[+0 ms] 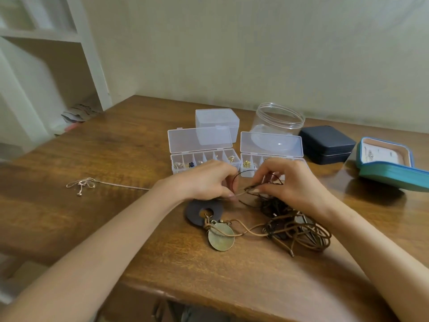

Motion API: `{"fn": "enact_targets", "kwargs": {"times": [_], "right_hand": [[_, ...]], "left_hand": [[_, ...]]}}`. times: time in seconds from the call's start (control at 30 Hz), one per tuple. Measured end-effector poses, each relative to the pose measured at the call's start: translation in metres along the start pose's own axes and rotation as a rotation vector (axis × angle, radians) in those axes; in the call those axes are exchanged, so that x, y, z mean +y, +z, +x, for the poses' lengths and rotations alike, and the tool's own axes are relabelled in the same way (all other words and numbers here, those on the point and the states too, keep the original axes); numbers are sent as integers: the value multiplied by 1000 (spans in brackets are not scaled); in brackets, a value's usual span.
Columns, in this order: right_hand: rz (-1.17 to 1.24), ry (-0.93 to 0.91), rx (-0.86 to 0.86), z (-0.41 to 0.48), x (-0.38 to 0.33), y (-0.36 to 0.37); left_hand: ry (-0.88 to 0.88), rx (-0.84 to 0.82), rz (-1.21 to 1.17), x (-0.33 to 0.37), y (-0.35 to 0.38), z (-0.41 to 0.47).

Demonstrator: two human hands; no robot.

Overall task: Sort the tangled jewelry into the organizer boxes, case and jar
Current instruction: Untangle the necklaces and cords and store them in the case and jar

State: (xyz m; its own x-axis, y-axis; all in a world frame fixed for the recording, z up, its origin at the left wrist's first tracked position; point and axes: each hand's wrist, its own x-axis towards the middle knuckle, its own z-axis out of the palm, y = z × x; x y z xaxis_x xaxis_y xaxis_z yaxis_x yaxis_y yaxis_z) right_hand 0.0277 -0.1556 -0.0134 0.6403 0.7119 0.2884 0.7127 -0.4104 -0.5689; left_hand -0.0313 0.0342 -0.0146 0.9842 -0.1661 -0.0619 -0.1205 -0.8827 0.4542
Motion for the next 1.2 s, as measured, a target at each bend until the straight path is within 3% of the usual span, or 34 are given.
{"fn": "enact_targets", "kwargs": {"times": [0.2, 0.6, 0.9, 1.0, 1.2], "right_hand": [[157, 24, 94, -1, -3, -7], [670, 140, 15, 2, 3, -15], [807, 161, 30, 2, 7, -21], [717, 196, -72, 1, 5, -23], [256, 156, -216, 0, 2, -7]], "left_hand": [[-4, 3, -535, 4, 1, -6], [-12, -32, -706, 1, -2, -9], [22, 159, -588, 3, 3, -5], [41, 210, -584, 3, 2, -5], [67, 203, -691, 7, 3, -7]]}}
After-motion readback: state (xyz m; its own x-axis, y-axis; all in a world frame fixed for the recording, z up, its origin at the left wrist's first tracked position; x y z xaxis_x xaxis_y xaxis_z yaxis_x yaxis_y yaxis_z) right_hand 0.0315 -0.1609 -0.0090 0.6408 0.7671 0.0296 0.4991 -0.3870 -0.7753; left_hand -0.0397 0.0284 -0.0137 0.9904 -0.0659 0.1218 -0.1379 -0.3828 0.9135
